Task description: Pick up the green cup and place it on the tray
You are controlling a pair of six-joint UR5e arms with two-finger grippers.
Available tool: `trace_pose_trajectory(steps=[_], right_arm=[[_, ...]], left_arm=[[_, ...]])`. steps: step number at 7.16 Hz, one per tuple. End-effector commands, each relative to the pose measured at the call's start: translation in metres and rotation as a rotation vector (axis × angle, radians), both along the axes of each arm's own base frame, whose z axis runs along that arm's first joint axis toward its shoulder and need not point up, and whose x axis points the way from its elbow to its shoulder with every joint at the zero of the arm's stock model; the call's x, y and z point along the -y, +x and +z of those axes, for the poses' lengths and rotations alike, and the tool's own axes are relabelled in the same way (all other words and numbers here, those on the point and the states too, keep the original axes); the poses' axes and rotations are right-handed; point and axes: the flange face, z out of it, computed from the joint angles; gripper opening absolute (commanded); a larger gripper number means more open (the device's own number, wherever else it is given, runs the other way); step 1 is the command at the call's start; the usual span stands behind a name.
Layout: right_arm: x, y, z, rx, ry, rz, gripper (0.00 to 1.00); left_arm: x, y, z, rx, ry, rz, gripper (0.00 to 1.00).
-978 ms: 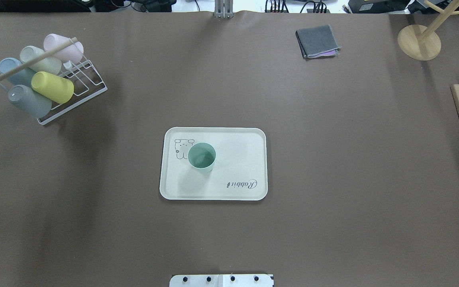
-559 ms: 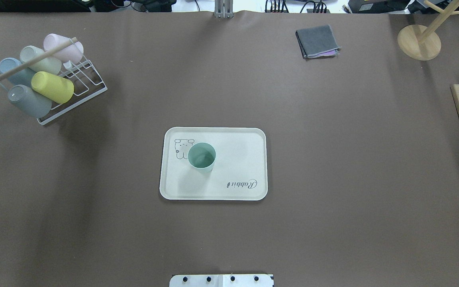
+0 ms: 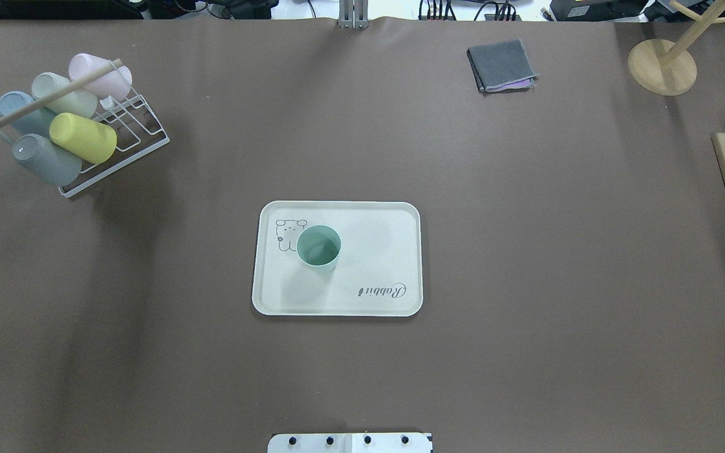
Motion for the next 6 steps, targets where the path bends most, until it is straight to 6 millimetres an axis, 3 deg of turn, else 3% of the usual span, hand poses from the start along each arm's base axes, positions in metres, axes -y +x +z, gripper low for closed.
trace_pose_trajectory(steps=[1,6], right_arm=[[0.0009,0.0001,-0.0009,0.000,0.002,0.000,1.00],[0.0007,0.0001,-0.0002,0.000,0.000,0.000,1.00]], left_arm=[[0.0007,-0.0008,-0.0032,0.001,0.003,-0.005,0.99],[-0.0049,-0.0020,0.0017,0.001,-0.013,-0.011,0.99]])
